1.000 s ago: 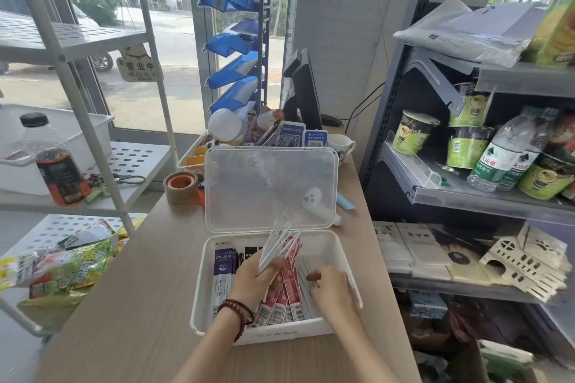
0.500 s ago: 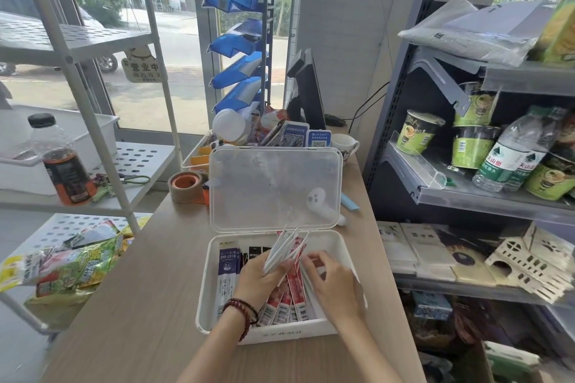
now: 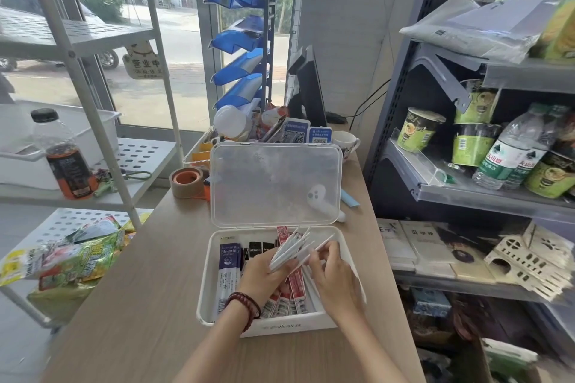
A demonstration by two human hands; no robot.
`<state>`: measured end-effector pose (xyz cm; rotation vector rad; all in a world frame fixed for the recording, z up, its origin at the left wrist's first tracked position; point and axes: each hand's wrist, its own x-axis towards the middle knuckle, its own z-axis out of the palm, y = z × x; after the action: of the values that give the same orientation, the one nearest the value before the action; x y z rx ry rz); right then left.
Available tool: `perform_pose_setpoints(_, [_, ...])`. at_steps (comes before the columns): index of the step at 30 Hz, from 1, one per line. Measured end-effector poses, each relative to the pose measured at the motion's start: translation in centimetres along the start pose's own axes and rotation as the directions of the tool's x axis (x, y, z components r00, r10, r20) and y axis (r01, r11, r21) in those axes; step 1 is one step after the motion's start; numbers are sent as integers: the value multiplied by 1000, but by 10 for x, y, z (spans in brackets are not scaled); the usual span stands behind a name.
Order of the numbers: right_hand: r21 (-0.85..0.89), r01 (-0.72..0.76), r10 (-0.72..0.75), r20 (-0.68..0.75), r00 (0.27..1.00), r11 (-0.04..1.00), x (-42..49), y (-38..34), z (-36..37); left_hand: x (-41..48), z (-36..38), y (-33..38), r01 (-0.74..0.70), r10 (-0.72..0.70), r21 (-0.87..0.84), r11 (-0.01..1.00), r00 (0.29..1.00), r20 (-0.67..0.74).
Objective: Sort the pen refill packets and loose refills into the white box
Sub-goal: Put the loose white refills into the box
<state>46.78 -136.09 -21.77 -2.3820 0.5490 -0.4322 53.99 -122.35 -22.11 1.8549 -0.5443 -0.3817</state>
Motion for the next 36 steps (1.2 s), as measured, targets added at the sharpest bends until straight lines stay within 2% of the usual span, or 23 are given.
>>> perform_pose_setpoints(7, [-14, -98, 95, -122, 988, 995, -1, 0, -2, 3, -1, -3, 1, 0, 8, 1000, 997, -82])
perform_pose_setpoints(12, [-98, -129, 127, -24, 992, 987, 2, 2, 2, 6, -2, -7, -11, 12, 9, 1000, 996, -89])
perform_pose_setpoints(18, [-50, -113, 113, 3, 994, 992, 5, 5, 5, 5, -2, -4, -33, 35, 22, 999, 995, -98])
perform_pose_setpoints(26, [-204, -157, 180, 97, 979, 966, 9, 13, 9, 4, -3, -2, -57, 58, 10, 998, 996, -71])
perform_pose_setpoints(36, [-289, -174, 233, 184, 955, 941, 10, 18, 17, 5, -3, -2, -66, 66, 8, 998, 996, -57])
